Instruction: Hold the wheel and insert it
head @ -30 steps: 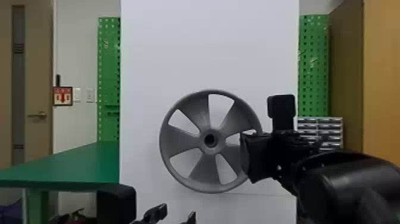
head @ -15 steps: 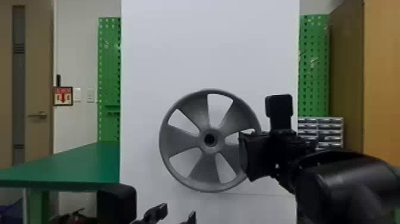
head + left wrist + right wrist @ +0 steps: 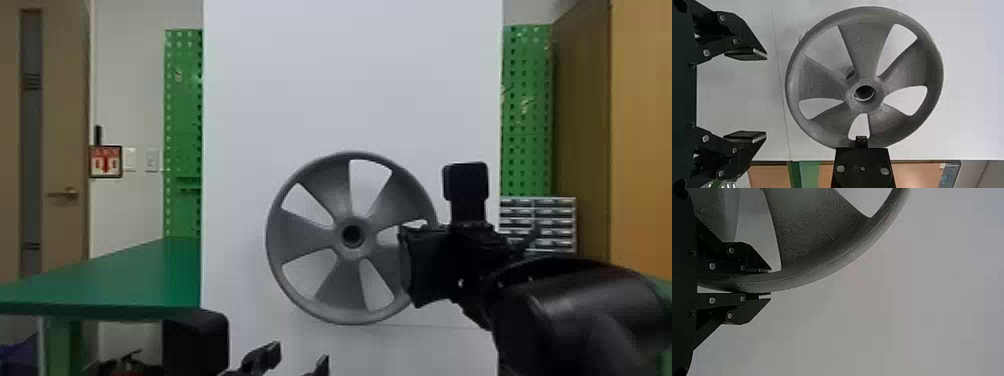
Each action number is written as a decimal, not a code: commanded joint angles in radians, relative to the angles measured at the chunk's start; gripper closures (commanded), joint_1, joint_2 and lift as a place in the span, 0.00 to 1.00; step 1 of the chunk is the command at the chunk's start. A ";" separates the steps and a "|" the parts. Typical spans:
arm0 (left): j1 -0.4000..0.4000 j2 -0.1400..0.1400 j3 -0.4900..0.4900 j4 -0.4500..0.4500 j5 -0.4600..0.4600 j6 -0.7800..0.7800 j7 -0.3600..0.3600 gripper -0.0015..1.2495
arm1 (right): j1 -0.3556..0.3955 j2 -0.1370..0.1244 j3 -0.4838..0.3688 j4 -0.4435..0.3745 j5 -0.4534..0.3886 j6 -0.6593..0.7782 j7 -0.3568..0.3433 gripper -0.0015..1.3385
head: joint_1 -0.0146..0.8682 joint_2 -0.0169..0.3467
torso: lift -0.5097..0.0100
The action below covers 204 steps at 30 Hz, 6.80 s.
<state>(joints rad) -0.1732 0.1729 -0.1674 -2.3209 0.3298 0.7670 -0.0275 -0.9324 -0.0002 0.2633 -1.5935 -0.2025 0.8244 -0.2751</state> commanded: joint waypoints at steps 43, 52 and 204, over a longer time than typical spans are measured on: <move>-0.014 0.000 -0.015 0.008 -0.003 0.000 0.001 0.43 | -0.017 0.001 0.051 0.058 -0.041 -0.090 -0.125 0.85 | 0.02 0.35 | 0.06; -0.016 0.000 -0.017 0.008 -0.003 0.000 0.001 0.43 | -0.017 0.001 0.051 0.083 -0.048 -0.119 -0.199 0.85 | 0.02 0.35 | 0.06; -0.005 -0.006 0.017 0.000 0.006 -0.002 0.003 0.43 | 0.681 -0.044 -0.079 -0.416 0.041 -0.314 0.083 0.00 | 0.02 0.35 | 0.06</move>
<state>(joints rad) -0.1798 0.1686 -0.1532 -2.3209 0.3352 0.7654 -0.0231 -0.3180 -0.0208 0.1956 -2.0089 -0.1682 0.5544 -0.2046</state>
